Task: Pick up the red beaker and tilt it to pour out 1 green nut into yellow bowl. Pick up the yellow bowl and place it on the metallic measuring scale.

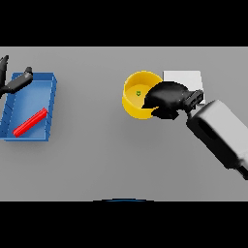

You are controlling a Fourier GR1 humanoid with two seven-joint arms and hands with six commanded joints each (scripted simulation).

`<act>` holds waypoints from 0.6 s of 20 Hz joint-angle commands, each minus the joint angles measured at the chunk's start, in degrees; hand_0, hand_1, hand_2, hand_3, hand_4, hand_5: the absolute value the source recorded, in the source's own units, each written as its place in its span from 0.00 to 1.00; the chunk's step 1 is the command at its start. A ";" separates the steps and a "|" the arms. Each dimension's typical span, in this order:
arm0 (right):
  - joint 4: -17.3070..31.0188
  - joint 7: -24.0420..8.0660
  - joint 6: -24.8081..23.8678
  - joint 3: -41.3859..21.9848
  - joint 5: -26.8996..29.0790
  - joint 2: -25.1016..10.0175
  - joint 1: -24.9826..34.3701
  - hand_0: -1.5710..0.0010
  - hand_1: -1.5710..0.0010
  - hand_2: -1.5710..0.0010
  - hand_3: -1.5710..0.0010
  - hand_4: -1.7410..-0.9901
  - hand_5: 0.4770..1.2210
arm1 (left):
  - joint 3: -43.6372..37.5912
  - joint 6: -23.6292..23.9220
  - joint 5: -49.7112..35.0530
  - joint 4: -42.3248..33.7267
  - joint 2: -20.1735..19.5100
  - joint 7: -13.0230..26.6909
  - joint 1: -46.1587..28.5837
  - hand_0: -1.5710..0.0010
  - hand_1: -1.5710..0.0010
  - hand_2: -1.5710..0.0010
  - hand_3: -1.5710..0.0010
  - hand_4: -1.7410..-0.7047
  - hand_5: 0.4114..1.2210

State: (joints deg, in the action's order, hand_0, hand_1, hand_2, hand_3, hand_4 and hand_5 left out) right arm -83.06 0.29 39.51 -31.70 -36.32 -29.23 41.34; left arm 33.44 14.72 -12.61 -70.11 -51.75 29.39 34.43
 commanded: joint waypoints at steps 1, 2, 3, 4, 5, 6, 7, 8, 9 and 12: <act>0.46 0.33 -0.60 0.50 -0.34 -0.58 0.81 0.00 0.00 0.00 0.20 0.03 1.00 | 0.10 0.07 -0.06 -0.43 -0.09 -0.20 -0.46 1.00 1.00 1.00 1.00 0.91 0.39; 0.62 0.37 -1.10 0.92 -0.70 -1.51 1.44 0.00 0.00 0.00 0.16 0.03 1.00 | -0.17 0.22 -0.21 -0.09 0.06 -0.08 -0.21 1.00 1.00 1.00 1.00 0.90 0.40; 1.89 0.08 -1.81 1.53 -1.05 -2.05 2.21 0.00 0.00 0.00 0.16 0.03 1.00 | -0.10 0.14 -0.23 -0.23 0.11 -0.04 -0.18 1.00 1.00 1.00 1.00 0.90 0.41; 3.45 -0.30 -2.69 2.11 -1.29 -2.69 2.45 0.00 0.00 0.00 0.17 0.03 1.00 | -0.16 0.76 -0.06 -0.95 -0.35 -0.09 -0.79 1.00 1.00 1.00 1.00 0.90 0.41; 4.38 0.06 -3.29 2.54 -1.34 -3.71 2.59 0.00 0.00 0.00 0.19 0.03 1.00 | 0.03 0.66 0.23 -1.06 -0.54 0.21 -0.72 1.00 1.00 1.00 1.00 0.91 0.40; 5.26 0.30 -4.75 2.79 -1.78 -4.42 2.19 0.00 0.00 0.00 0.20 0.03 1.00 | 0.18 0.84 0.39 -1.92 -1.01 0.95 -0.95 1.00 1.00 1.00 1.00 0.91 0.40; 6.85 0.23 -5.42 3.48 -1.70 -4.75 2.84 0.00 0.00 0.00 0.21 0.03 1.00 | 0.51 1.06 0.56 -2.64 -0.67 2.33 -0.35 1.00 1.00 1.00 1.00 0.90 0.40; 8.86 0.23 -6.30 3.95 -1.68 -4.77 3.74 0.00 0.00 0.00 0.22 0.03 1.00 | 0.79 1.17 0.68 -2.57 -0.46 3.44 -0.23 1.00 1.00 1.00 1.00 0.90 0.41; 11.56 0.52 -7.07 4.41 -1.44 -4.64 4.15 0.00 0.00 0.00 0.22 0.03 1.00 | 0.34 0.95 0.18 -3.01 -1.15 3.41 -0.56 1.00 1.00 1.00 1.00 0.90 0.41; 16.24 1.25 -9.37 5.39 -1.24 -5.48 4.03 0.00 0.00 0.00 0.24 0.03 1.00 | 0.28 1.38 -0.01 -3.32 -1.03 4.05 -1.09 1.00 1.00 1.00 1.00 0.88 0.44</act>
State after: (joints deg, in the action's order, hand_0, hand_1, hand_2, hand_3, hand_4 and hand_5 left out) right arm -66.79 1.24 30.13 -26.31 -37.55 -34.72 45.34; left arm 33.71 16.11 -12.62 -73.44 -52.78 33.48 33.35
